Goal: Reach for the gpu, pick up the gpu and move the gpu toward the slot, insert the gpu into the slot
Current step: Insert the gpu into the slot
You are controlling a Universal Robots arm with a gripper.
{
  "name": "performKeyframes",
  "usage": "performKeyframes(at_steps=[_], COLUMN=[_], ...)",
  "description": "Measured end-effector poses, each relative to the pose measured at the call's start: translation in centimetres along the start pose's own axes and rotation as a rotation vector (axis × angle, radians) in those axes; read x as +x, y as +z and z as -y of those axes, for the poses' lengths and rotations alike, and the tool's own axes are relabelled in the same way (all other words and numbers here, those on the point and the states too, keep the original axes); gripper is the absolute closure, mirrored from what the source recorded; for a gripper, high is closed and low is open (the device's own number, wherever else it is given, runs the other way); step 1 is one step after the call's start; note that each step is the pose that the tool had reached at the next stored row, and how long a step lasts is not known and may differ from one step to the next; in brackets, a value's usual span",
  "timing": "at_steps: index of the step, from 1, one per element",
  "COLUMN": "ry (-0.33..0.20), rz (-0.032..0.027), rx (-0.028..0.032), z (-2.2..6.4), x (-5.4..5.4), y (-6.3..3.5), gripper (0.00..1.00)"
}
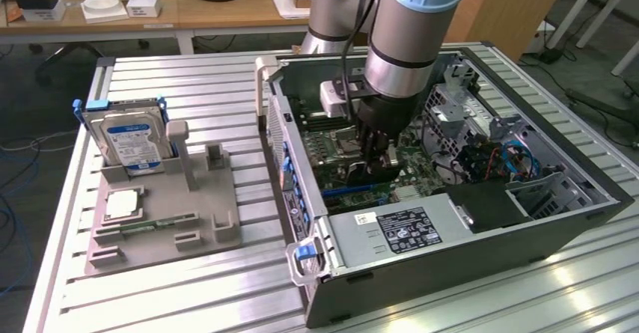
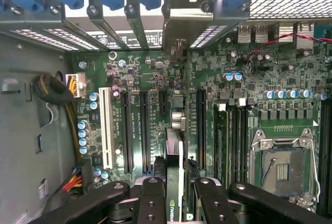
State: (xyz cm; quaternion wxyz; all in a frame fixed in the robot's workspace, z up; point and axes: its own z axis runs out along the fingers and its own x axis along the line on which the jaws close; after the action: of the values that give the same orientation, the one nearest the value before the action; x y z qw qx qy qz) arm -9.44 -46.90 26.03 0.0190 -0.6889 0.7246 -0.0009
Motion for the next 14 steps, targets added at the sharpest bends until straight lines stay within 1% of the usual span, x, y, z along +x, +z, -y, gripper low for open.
performKeyframes(at_steps=[5,14], ry=[0.0,0.0], rz=[0.0,0.0], rx=[0.0,0.0], z=[-0.24,-0.39], x=[0.02,0.03], y=[0.29,0.49], gripper=[0.74,0.74])
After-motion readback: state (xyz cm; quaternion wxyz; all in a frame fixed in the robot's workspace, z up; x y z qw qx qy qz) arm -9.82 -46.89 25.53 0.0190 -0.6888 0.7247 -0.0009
